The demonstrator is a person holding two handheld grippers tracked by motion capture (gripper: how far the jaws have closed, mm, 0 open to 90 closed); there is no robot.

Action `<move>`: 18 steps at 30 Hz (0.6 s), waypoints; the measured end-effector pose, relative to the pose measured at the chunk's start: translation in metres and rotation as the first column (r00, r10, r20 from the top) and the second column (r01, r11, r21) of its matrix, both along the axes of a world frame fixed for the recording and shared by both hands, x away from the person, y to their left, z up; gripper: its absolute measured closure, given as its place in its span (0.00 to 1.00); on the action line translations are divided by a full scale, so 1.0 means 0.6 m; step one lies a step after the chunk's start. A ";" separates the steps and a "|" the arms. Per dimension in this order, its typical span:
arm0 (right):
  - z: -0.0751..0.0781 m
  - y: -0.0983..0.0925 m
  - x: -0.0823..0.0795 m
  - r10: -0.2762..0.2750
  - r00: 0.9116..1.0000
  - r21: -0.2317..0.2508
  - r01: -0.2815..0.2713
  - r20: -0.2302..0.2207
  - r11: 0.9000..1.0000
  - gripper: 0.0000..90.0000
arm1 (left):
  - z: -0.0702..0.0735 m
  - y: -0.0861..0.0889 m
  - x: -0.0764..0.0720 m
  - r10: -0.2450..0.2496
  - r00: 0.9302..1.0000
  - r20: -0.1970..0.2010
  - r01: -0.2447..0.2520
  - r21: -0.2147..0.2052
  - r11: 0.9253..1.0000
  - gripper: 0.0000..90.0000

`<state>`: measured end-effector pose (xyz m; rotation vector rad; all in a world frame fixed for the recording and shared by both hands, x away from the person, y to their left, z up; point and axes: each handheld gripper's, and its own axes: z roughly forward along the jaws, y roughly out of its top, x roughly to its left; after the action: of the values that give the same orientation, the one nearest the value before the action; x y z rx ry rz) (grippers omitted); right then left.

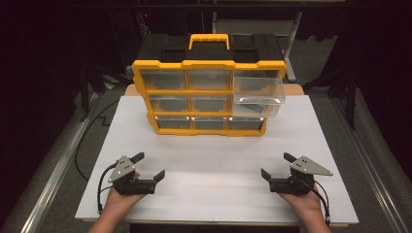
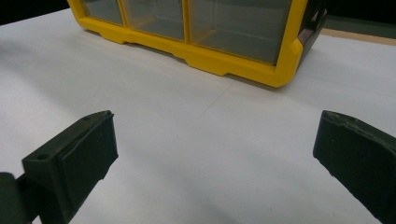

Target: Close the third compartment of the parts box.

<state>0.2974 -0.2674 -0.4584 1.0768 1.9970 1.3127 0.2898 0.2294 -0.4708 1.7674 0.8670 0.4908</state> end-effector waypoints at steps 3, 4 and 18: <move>0.000 0.003 -0.001 -0.006 1.000 -0.018 0.006 -0.002 1.000 0.02 | 0.001 -0.002 0.002 -0.001 1.000 0.007 0.001 0.005 1.000 0.00; -0.001 0.004 -0.001 0.000 1.000 -0.020 0.000 0.001 1.000 0.03 | 0.001 -0.001 0.003 0.000 1.000 0.007 0.000 0.007 1.000 0.00; 0.004 -0.002 -0.012 -0.010 1.000 -0.031 0.011 0.019 0.999 0.19 | 0.003 0.002 0.004 0.004 1.000 0.013 -0.004 -0.011 1.000 0.00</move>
<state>0.2902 -0.2686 -0.4559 1.0557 1.9893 1.2781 0.2920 0.2303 -0.4692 1.7505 0.8626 0.4991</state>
